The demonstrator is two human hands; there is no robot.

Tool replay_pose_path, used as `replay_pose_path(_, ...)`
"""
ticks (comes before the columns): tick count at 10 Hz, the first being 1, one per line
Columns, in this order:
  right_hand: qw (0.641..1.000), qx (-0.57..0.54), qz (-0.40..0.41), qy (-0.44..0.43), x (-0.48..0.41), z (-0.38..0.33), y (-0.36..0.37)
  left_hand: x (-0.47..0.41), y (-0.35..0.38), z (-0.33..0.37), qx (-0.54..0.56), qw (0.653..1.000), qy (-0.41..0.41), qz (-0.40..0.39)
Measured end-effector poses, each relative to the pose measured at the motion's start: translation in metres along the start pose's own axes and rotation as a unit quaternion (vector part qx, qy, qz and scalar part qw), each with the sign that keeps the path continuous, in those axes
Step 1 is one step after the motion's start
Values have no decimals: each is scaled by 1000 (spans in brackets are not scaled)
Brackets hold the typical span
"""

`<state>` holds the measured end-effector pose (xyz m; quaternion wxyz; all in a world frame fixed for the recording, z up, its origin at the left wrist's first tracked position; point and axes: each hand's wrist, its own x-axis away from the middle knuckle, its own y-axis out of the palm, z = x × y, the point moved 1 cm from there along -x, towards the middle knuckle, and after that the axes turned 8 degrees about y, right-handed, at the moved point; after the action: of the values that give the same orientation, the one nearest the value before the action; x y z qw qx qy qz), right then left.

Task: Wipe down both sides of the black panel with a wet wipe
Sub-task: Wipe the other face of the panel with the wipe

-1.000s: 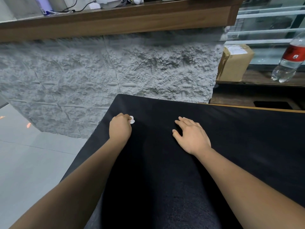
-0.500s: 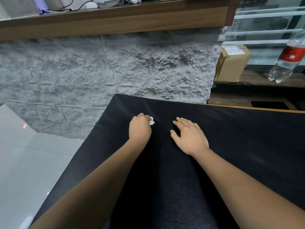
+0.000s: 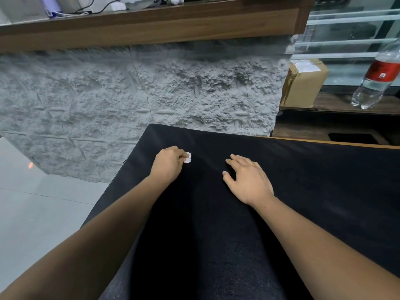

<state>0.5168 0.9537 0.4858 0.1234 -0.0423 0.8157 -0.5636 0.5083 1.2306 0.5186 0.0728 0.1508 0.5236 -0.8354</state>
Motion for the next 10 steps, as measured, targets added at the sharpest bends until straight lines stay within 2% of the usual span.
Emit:
replay_pose_path(3, 1000, -5, 2, 1, 0, 0, 1, -3, -20, -39, -54, 996, -68, 27)
replay_pose_path(5, 1000, -5, 5, 3, -1, 0, 2, -14, -10, -35, -125, 982, -128, 58)
replay_pose_path(6, 1000, -5, 5, 4, -2, 0, 3, -18, -2, -24, -127, 979, -141, 72)
replay_pose_path(7, 1000, -2, 5, 4, -2, 0, 4, -22, 7, -10, -128, 980, -137, 70)
replay_pose_path(10, 1000, 0, 9, 1, -1, 0, 4, -33, 42, 42, -102, 993, -47, 33)
